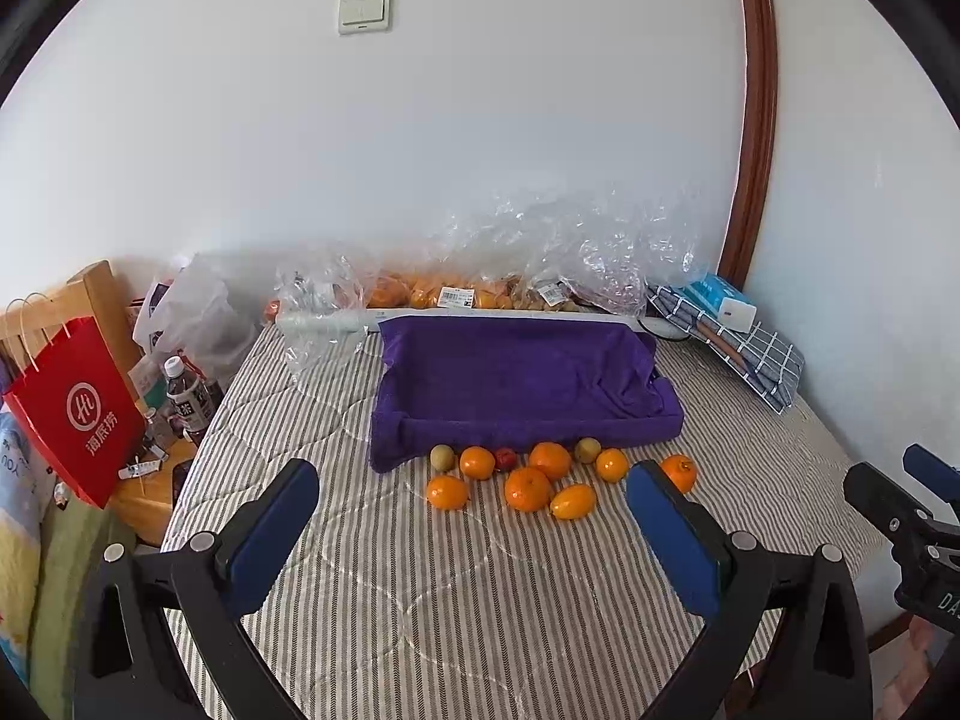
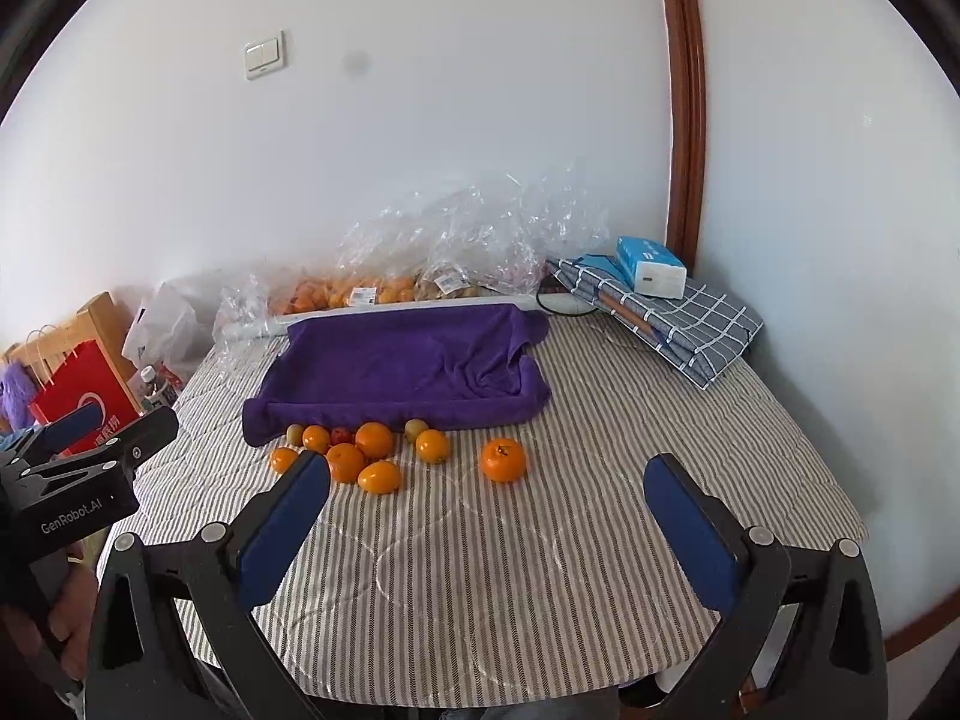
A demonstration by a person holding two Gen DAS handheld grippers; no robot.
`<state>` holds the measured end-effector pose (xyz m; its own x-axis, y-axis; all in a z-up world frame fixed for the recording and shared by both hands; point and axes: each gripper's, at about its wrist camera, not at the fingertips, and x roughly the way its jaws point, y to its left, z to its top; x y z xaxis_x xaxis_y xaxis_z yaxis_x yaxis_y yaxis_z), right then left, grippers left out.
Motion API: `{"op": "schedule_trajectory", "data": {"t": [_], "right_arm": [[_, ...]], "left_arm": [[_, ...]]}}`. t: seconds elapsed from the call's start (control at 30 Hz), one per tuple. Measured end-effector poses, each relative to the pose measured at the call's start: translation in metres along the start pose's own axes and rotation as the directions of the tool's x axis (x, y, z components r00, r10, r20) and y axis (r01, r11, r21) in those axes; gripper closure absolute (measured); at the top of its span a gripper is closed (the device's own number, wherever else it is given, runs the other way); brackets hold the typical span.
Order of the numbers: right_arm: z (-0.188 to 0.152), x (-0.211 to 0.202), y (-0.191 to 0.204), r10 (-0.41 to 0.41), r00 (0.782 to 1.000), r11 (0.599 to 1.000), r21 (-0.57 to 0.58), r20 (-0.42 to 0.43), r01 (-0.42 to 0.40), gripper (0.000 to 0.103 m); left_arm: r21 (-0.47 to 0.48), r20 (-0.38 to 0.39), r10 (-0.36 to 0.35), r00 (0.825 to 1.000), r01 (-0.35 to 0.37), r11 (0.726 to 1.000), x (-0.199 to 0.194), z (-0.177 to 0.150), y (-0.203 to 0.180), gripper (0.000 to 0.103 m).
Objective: Organize fruits
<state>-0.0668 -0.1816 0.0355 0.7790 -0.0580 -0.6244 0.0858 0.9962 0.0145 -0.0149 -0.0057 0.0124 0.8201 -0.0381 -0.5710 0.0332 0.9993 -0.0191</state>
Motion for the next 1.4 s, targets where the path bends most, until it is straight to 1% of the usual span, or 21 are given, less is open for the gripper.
{"op": "schedule_trajectory", "data": {"t": [0.27, 0.4, 0.8, 0.9, 1.4], "right_arm": [[-0.0023, -0.0005, 0.002, 0.005, 1.0, 1.0, -0.003, 0.002, -0.005, 0.0], [-0.0029, 0.0001, 0.0029, 0.004, 1.0, 1.0, -0.004, -0.002, -0.004, 0.0], [-0.0015, -0.002, 0.0028, 0.006, 1.0, 1.0, 0.006, 0.012, -0.006, 0.0], [-0.0017, -0.0029, 0.0033, 0.003, 1.0, 1.0, 0.002, 0.023, -0.003, 0.0], [-0.0008, -0.0067, 0.0088, -0.002, 0.999, 1.0, -0.004, 0.044, 0.002, 0.0]], "left_arm": [[0.002, -0.002, 0.011, 1.0, -0.011, 1.0, 0.0009, -0.0014, -0.0013, 0.0], [0.005, -0.002, 0.006, 1.0, -0.006, 1.0, -0.0001, 0.0, -0.002, 0.0], [-0.002, 0.002, 0.0, 1.0, 0.0, 1.0, -0.0008, 0.0023, 0.0019, 0.0], [0.002, 0.007, 0.009, 1.0, -0.009, 1.0, -0.0015, 0.0013, 0.0012, 0.0], [-0.015, 0.0, 0.005, 1.0, -0.005, 1.0, -0.0018, 0.0035, 0.0053, 0.0]]}}
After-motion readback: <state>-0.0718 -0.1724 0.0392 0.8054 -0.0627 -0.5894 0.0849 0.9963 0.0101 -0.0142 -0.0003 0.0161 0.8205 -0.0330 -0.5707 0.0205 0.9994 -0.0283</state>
